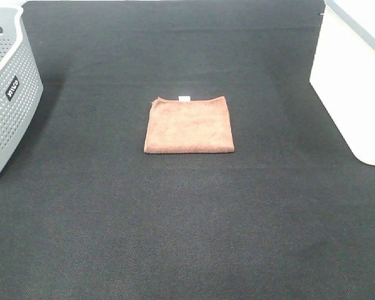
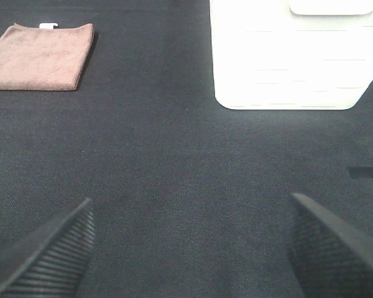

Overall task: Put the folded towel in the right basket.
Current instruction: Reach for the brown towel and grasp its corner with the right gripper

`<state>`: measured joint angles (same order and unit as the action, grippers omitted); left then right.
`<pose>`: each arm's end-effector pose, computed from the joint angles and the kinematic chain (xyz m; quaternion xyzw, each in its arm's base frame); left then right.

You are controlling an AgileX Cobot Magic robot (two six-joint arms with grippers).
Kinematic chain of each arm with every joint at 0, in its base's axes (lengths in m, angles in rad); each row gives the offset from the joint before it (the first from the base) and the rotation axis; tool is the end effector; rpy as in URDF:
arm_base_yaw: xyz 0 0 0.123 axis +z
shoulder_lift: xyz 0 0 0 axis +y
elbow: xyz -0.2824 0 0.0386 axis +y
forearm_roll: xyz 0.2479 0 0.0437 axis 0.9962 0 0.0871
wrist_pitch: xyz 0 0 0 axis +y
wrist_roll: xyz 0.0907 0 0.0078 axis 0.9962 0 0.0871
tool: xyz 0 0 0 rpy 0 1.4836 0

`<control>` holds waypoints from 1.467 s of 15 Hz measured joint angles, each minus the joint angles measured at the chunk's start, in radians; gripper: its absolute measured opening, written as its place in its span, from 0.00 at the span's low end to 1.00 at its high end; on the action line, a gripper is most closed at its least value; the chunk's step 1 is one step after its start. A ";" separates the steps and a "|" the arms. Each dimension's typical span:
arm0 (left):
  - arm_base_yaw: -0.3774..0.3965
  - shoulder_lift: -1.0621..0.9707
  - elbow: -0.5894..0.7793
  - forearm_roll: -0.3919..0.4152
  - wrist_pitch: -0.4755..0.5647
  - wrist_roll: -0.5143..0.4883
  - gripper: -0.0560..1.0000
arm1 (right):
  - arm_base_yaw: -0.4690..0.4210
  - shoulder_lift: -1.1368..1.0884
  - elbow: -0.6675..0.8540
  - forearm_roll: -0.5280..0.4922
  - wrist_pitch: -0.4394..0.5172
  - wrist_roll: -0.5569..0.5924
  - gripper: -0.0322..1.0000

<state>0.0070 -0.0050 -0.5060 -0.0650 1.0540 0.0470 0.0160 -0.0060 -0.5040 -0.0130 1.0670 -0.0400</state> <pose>-0.0061 -0.0052 0.2795 0.0183 0.8479 -0.0182 0.5295 -0.0065 -0.0011 0.2777 -0.0236 0.8519 -0.0128 0.5230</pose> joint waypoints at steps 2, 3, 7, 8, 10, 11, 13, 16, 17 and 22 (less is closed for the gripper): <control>0.000 0.000 0.000 0.000 0.000 0.000 0.88 | 0.000 0.000 0.000 0.000 0.000 0.000 0.79; 0.000 0.000 0.000 0.000 0.000 0.000 0.88 | 0.000 0.000 0.000 0.000 0.000 0.000 0.79; 0.000 0.000 0.000 0.000 0.000 0.000 0.88 | 0.000 0.000 0.000 0.000 0.000 0.000 0.79; 0.000 0.000 0.000 0.000 0.000 0.000 0.88 | 0.000 0.000 0.000 0.000 0.000 0.000 0.79; 0.000 0.000 0.000 0.000 0.000 0.000 0.88 | 0.000 0.000 0.000 0.000 0.000 0.000 0.79; 0.000 0.000 0.000 0.000 0.000 0.000 0.88 | 0.000 0.000 0.000 0.000 0.000 0.000 0.79; 0.000 0.000 0.000 0.000 0.000 0.000 0.88 | 0.000 0.000 0.000 0.000 0.000 0.000 0.79; 0.000 0.000 0.000 0.000 0.000 0.000 0.88 | 0.000 0.000 0.000 0.000 0.000 0.000 0.79; 0.000 0.000 0.000 0.000 0.000 0.000 0.88 | 0.000 0.000 0.000 0.000 0.000 0.000 0.79; 0.000 0.000 0.000 0.000 0.000 0.000 0.88 | 0.000 0.000 0.000 0.000 0.000 0.000 0.79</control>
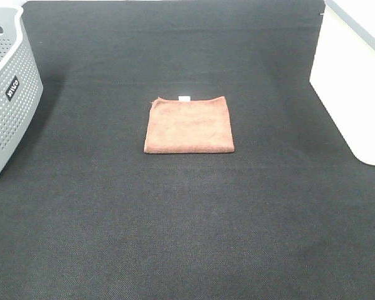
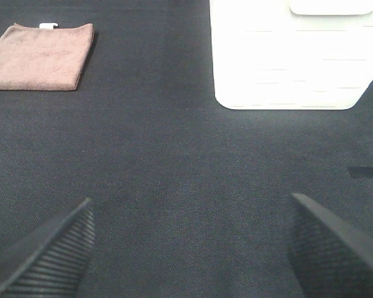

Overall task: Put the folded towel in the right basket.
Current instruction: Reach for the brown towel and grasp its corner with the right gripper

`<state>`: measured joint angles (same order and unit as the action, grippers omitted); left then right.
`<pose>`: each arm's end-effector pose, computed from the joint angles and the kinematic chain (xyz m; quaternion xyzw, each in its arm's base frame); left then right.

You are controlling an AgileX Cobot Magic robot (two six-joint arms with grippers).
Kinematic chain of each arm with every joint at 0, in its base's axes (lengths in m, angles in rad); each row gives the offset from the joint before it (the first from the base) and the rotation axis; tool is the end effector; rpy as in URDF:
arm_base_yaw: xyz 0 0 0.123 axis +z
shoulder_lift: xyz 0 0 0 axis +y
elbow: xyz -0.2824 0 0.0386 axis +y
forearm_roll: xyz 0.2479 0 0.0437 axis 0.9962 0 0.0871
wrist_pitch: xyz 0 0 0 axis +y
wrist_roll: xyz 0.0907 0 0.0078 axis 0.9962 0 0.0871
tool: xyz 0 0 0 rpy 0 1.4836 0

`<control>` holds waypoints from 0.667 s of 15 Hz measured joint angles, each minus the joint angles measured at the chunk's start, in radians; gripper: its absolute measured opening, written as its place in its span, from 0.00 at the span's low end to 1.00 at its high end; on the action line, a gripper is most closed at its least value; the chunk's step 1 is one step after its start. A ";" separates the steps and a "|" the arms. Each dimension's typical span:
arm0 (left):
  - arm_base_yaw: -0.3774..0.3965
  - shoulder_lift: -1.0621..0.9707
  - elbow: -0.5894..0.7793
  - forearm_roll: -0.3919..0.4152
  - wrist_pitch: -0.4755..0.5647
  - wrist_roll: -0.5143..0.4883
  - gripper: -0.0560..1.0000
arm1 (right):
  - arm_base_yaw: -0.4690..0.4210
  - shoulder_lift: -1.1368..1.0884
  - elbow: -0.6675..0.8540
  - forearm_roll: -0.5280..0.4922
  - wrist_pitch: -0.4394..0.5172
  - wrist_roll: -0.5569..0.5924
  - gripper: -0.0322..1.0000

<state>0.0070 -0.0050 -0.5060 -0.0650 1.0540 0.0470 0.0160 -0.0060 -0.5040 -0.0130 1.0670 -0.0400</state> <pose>-0.0061 -0.0052 0.2795 0.0183 0.8479 -0.0182 0.5295 -0.0065 -0.0011 0.2777 -0.0236 0.8519 -0.0128 0.5230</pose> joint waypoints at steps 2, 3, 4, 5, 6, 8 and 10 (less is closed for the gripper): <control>0.000 0.000 0.000 0.000 0.000 0.000 0.88 | 0.000 0.000 0.000 0.000 0.000 0.000 0.79; 0.000 0.000 0.000 0.000 0.000 0.000 0.88 | 0.000 0.000 0.000 0.000 0.000 0.000 0.79; 0.000 0.000 0.000 0.000 0.000 0.000 0.88 | 0.000 0.000 0.000 0.000 0.000 0.000 0.79; 0.000 0.000 0.000 0.000 0.000 0.000 0.88 | 0.000 0.000 0.000 0.000 0.000 0.000 0.79; 0.000 0.000 0.000 0.000 0.000 0.000 0.88 | 0.000 0.000 0.000 0.000 0.000 0.000 0.79; 0.000 0.000 0.000 0.000 0.000 0.000 0.88 | 0.000 0.000 0.000 0.000 0.000 0.000 0.79; 0.000 0.000 0.000 0.000 0.000 0.000 0.88 | 0.000 0.000 0.000 0.000 0.000 0.000 0.79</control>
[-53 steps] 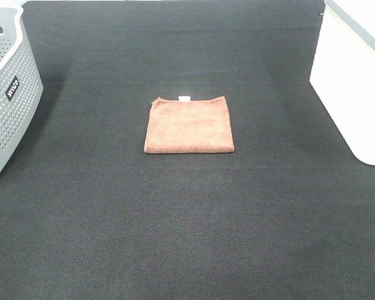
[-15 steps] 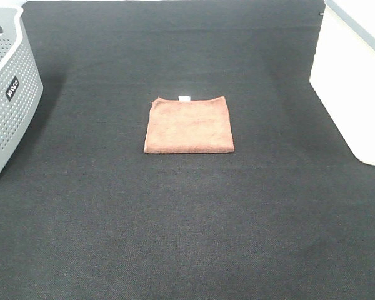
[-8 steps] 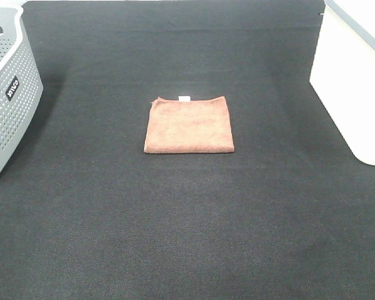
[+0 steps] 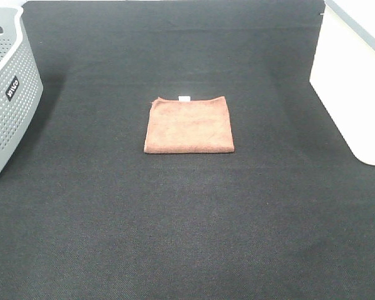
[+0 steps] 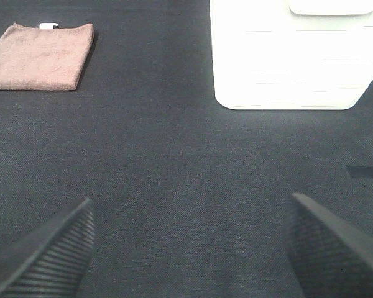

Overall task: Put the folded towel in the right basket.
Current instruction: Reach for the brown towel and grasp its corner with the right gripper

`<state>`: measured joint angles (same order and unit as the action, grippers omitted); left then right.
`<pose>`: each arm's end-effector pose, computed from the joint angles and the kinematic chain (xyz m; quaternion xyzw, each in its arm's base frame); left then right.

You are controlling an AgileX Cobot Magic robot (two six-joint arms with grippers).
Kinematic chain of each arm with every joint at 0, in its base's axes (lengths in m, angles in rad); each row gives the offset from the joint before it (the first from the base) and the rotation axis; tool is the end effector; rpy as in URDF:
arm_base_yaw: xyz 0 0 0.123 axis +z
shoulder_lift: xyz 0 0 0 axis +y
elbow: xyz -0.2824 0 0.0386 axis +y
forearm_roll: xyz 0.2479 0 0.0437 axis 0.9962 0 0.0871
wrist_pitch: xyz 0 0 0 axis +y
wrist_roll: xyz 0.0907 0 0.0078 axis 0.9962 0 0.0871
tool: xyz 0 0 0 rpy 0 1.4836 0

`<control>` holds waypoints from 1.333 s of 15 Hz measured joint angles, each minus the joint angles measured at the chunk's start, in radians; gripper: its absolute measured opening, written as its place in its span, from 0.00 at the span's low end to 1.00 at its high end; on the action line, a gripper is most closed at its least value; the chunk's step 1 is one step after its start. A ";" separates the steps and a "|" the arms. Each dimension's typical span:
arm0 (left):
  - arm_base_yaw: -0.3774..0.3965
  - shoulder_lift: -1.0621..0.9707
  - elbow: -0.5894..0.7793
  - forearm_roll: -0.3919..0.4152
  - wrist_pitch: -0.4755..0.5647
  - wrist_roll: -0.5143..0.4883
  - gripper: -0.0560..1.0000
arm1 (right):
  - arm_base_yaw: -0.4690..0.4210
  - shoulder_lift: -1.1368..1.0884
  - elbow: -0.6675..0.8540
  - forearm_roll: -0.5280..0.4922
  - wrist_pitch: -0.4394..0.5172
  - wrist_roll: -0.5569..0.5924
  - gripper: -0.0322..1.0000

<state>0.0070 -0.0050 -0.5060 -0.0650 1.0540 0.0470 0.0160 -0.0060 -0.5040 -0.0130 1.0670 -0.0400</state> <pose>-0.0061 -0.0052 0.2795 0.0183 0.8479 -0.0182 0.5295 -0.0065 -0.0011 0.2777 -0.0236 0.8519 -0.0128 0.5230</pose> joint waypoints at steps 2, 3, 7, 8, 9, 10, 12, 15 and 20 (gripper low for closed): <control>0.000 0.000 0.000 0.000 0.000 0.000 0.88 | 0.000 0.000 0.000 0.000 0.000 0.000 0.79; 0.000 0.000 0.000 0.000 0.000 0.000 0.88 | 0.000 0.000 0.000 0.000 0.000 0.000 0.79; 0.000 0.000 0.000 0.000 0.000 0.000 0.88 | 0.000 0.080 -0.018 0.013 -0.056 0.000 0.79; 0.000 0.000 0.000 0.000 0.000 0.000 0.88 | 0.000 0.132 -0.021 0.013 -0.130 0.000 0.79; 0.000 0.000 0.000 0.000 0.000 0.000 0.88 | 0.000 0.195 -0.022 0.019 -0.202 0.000 0.79; 0.000 0.000 0.000 0.000 0.000 0.000 0.88 | 0.000 0.275 -0.022 0.031 -0.279 0.000 0.79; 0.000 0.000 0.000 0.000 0.000 0.000 0.88 | 0.000 0.447 -0.053 0.077 -0.384 -0.019 0.77; 0.000 0.000 0.000 0.000 0.000 0.000 0.88 | 0.000 0.734 -0.194 0.152 -0.437 -0.123 0.76; 0.000 0.000 0.000 0.000 0.000 0.000 0.88 | 0.000 1.227 -0.553 0.319 -0.287 -0.278 0.75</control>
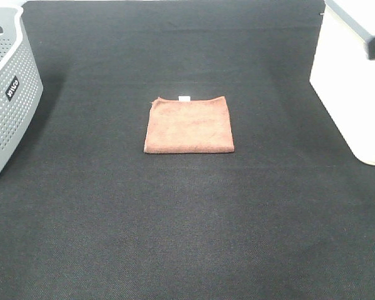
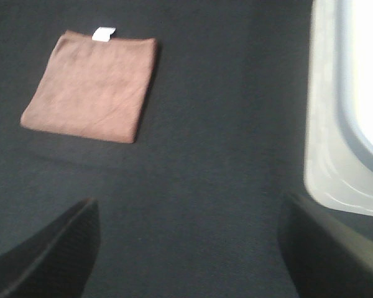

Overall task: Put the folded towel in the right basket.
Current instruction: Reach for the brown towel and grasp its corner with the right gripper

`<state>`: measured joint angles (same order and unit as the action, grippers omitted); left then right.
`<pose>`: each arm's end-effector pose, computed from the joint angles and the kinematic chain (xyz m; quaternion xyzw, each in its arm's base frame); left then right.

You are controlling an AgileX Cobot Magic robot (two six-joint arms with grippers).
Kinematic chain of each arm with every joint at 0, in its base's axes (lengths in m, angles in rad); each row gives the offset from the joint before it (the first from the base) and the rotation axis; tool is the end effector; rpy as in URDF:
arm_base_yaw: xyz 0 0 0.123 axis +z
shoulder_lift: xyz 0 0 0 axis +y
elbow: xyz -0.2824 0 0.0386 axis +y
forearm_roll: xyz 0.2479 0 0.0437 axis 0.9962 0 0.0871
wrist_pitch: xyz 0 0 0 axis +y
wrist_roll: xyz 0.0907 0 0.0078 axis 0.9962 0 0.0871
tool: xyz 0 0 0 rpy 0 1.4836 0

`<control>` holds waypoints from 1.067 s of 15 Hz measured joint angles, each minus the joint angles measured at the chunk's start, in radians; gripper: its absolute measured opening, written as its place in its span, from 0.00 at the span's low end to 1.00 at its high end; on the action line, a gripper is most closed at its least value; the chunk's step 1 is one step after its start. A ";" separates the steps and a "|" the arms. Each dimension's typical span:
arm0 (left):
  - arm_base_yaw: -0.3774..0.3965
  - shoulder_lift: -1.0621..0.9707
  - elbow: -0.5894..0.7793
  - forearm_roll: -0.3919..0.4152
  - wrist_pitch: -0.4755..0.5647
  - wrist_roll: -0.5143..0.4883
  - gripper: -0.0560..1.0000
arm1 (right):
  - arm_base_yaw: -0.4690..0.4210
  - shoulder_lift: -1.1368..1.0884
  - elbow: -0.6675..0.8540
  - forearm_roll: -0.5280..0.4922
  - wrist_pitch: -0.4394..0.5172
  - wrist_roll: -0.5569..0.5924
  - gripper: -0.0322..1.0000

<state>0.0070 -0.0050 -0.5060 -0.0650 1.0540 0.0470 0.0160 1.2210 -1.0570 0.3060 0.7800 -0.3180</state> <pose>-0.0061 -0.0052 0.2795 0.0183 0.8479 -0.0182 0.5295 0.2506 0.0233 0.3383 -0.0908 0.9238 0.0848 0.3623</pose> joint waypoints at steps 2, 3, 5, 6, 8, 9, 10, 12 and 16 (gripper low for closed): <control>0.000 0.000 0.000 0.000 0.000 0.000 0.88 | 0.022 0.129 -0.112 0.020 0.059 -0.023 0.75; 0.000 0.000 0.000 0.000 0.000 0.000 0.88 | 0.059 0.186 -0.160 0.021 0.069 -0.032 0.75; 0.000 0.000 0.000 0.000 0.000 0.000 0.88 | 0.145 0.283 -0.236 0.021 0.072 -0.028 0.75; 0.000 0.000 0.000 0.000 0.000 0.000 0.88 | 0.177 0.339 -0.270 0.022 0.072 -0.012 0.75; 0.000 0.000 0.000 0.000 0.000 0.000 0.88 | 0.215 0.452 -0.343 0.028 0.074 0.023 0.75; 0.000 0.000 0.000 0.000 0.000 0.000 0.88 | 0.219 0.505 -0.377 0.041 0.074 0.039 0.75; 0.000 0.000 0.000 0.000 0.000 0.000 0.88 | 0.219 0.557 -0.417 0.050 0.078 0.052 0.75; 0.000 0.000 0.000 0.000 0.000 0.000 0.88 | 0.219 0.641 -0.476 0.065 0.097 0.077 0.75; 0.000 0.000 0.000 0.000 0.000 0.000 0.88 | 0.219 0.865 -0.654 0.143 0.200 0.095 0.75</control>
<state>0.0070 -0.0050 -0.5060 -0.0650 1.0540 0.0470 0.2350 2.0860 -1.7110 0.4490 0.9800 -0.2230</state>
